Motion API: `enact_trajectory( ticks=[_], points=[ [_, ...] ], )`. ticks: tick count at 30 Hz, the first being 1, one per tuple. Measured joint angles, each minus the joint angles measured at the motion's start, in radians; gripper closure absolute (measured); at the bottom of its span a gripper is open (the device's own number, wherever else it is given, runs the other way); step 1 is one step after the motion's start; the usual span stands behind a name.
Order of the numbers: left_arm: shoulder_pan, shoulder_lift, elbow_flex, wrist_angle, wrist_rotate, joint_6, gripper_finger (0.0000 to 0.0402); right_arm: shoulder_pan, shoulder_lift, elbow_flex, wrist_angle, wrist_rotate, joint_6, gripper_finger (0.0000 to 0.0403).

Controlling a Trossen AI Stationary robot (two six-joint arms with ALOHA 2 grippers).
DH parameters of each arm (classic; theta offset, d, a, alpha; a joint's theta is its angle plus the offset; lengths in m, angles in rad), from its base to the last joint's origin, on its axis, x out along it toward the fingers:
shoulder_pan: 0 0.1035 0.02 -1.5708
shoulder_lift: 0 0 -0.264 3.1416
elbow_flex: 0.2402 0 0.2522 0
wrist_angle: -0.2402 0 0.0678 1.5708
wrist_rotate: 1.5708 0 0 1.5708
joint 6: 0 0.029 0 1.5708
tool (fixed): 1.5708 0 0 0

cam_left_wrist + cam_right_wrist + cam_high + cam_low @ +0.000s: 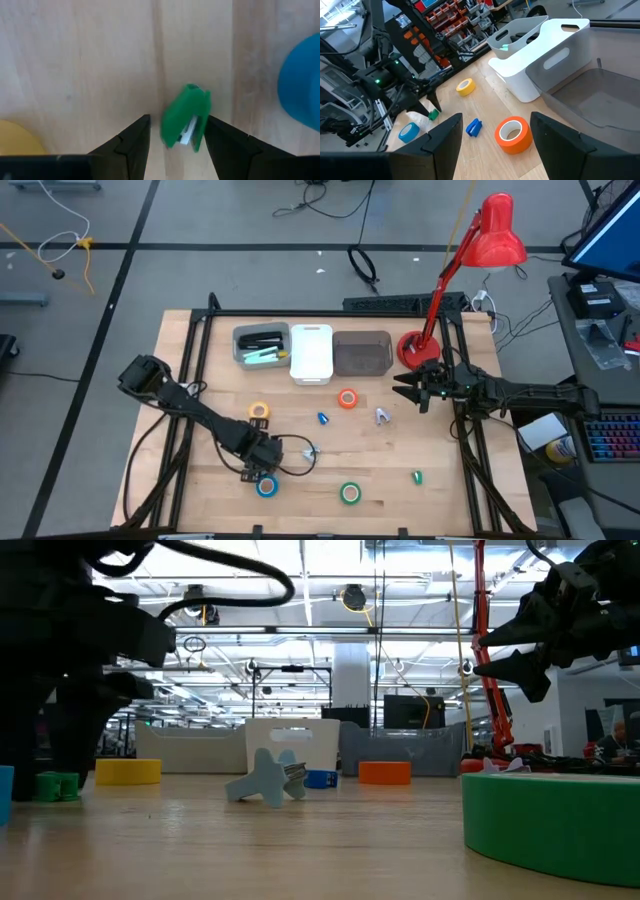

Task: Pick and place Stapler, Stapler remover, tape
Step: Put the left green stapler into the gray bin

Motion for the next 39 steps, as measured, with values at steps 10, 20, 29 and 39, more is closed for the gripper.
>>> enact_trajectory(
  ticks=[10, 20, 29, 39],
  points=[
    [0.001, -0.004, -0.023, 0.045, -0.008, -0.007, 0.0214, 0.0, 0.0, 0.0, 0.0, 0.002, 0.004, 0.0174],
    [0.016, -0.003, -0.024, 0.046, -0.002, -0.064, 0.029, 0.0, 0.0, 0.0, 0.001, 0.003, 0.005, 0.0174],
    [0.057, -0.025, -0.027, 0.043, 0.027, -0.128, 0.0337, 0.0, 0.0, 0.0, 0.001, 0.003, 0.005, 0.0174],
    [0.151, -0.165, -0.025, 0.047, -0.034, -0.164, 0.0331, 0.0, 0.0, 0.0, 0.001, 0.004, 0.003, 0.0174]
  ],
)
